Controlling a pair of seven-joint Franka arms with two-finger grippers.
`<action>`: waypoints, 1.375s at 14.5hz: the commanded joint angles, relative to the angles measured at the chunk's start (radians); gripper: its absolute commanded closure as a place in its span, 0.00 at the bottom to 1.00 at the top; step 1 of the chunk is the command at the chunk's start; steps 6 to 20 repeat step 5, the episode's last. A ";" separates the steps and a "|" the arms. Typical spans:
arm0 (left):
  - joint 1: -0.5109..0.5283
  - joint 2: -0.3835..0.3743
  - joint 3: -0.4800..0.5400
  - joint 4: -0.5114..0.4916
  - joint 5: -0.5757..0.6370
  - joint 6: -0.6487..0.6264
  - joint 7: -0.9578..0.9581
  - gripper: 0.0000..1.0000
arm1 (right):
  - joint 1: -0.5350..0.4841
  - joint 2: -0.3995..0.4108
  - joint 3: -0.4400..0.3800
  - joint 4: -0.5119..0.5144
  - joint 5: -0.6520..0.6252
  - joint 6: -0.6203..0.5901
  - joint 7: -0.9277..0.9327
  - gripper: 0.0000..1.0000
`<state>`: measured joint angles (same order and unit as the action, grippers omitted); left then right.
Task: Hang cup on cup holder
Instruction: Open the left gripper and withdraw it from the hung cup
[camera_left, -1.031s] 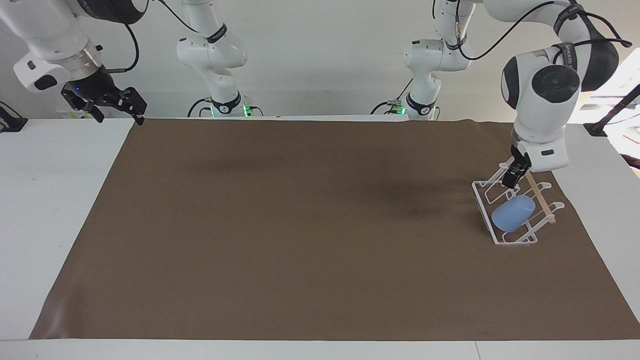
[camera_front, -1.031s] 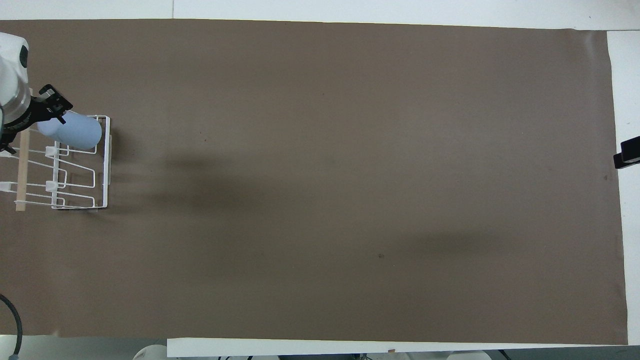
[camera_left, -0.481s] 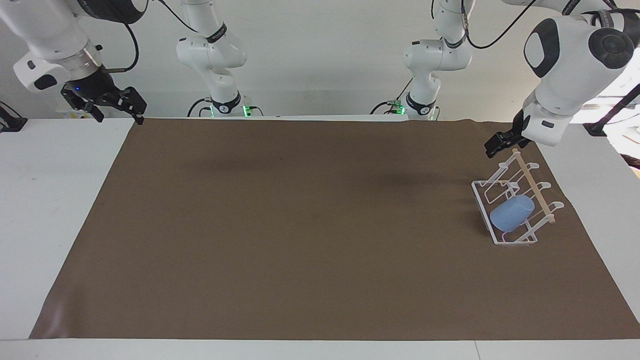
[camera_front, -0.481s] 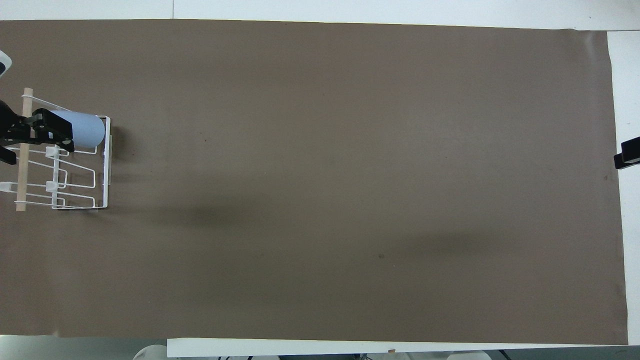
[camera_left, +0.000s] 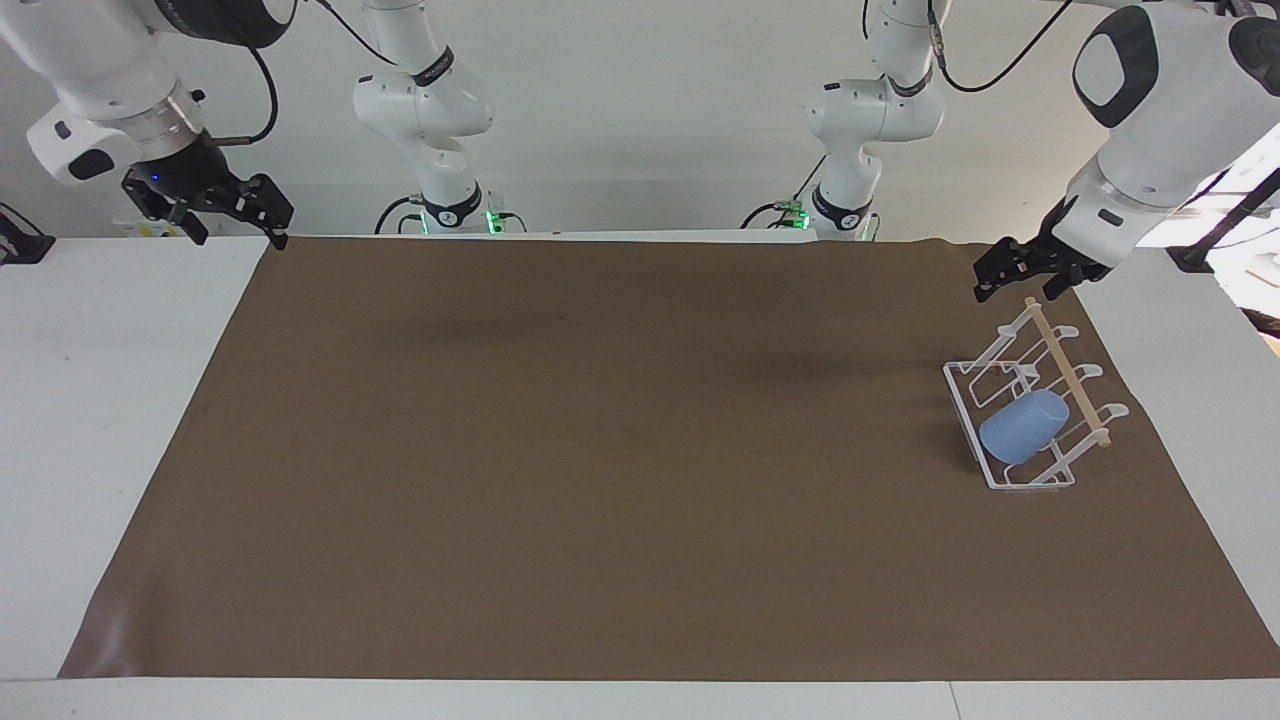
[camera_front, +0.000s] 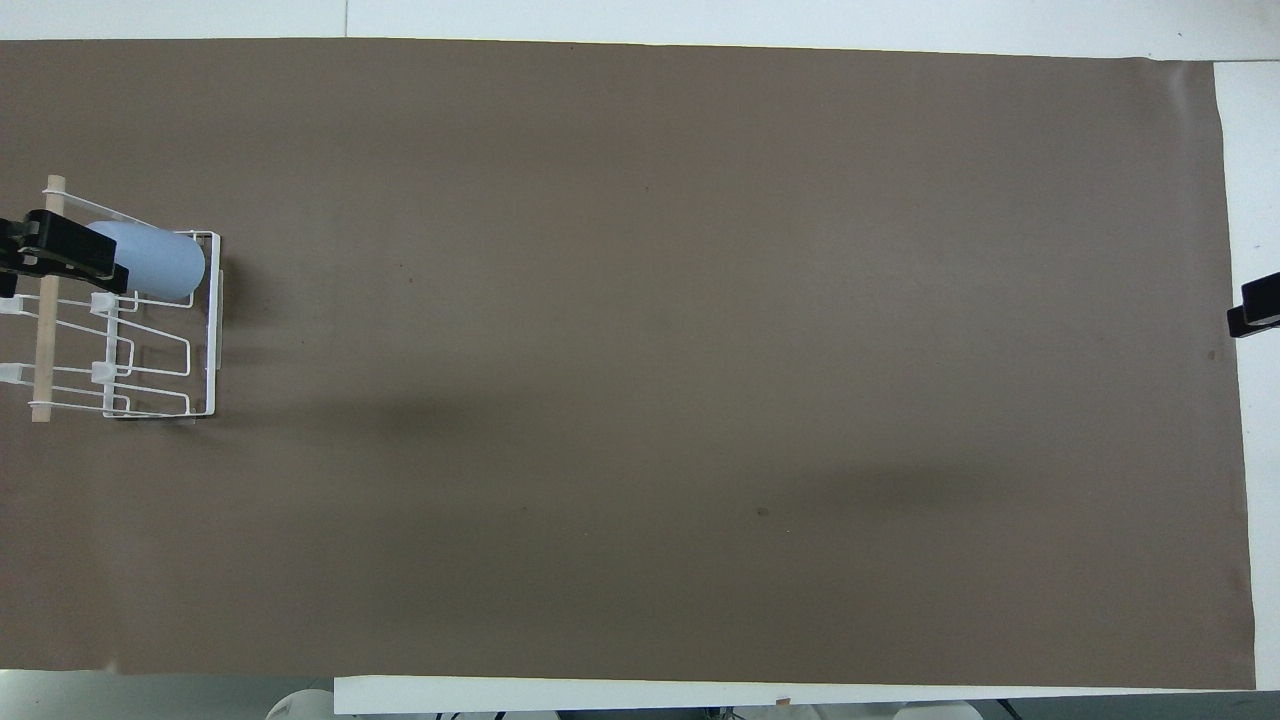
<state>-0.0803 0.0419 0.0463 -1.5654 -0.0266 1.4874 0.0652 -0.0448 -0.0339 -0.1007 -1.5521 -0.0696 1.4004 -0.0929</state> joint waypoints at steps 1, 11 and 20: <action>0.028 -0.007 0.001 0.010 -0.019 -0.009 0.065 0.00 | -0.004 -0.021 0.003 -0.020 0.001 -0.006 -0.016 0.01; 0.011 -0.004 -0.005 0.015 -0.006 -0.006 0.070 0.00 | -0.004 -0.021 0.003 -0.020 0.001 -0.005 -0.016 0.01; 0.011 -0.004 -0.005 0.015 -0.006 -0.006 0.070 0.00 | -0.004 -0.021 0.003 -0.020 0.001 -0.005 -0.016 0.01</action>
